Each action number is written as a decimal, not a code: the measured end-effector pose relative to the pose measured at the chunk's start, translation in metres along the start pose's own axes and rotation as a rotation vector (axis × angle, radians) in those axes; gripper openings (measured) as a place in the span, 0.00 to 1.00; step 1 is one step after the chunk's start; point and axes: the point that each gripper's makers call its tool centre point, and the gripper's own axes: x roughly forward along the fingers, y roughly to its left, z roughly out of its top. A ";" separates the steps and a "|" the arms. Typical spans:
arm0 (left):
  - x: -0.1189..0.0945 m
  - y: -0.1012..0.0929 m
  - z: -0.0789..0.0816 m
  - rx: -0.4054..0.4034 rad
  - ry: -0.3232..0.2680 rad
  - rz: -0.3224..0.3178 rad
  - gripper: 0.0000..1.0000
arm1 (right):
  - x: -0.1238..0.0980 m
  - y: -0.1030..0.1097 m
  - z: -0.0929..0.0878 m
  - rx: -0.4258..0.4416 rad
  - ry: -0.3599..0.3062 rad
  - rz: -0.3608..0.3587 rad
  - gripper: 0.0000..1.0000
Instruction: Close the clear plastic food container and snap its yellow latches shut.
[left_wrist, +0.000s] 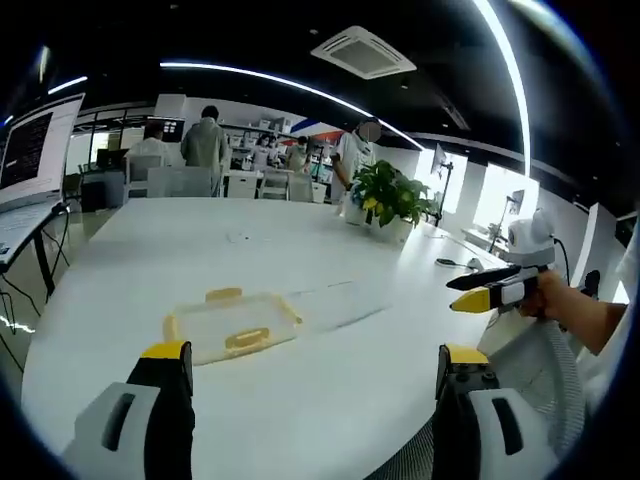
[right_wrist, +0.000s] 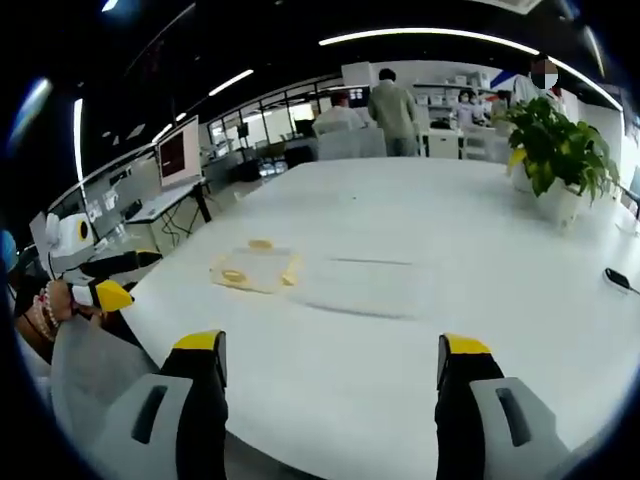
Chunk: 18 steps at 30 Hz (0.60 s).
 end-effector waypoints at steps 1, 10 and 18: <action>0.000 -0.001 0.000 -0.003 0.000 -0.004 0.99 | 0.000 0.000 -0.001 -0.001 0.003 -0.001 0.84; -0.001 0.002 0.000 0.008 -0.001 0.012 0.99 | 0.000 -0.001 0.000 -0.003 0.003 0.004 0.84; -0.002 0.003 -0.002 0.002 0.005 0.012 0.99 | 0.000 -0.002 -0.003 -0.009 0.009 -0.007 0.84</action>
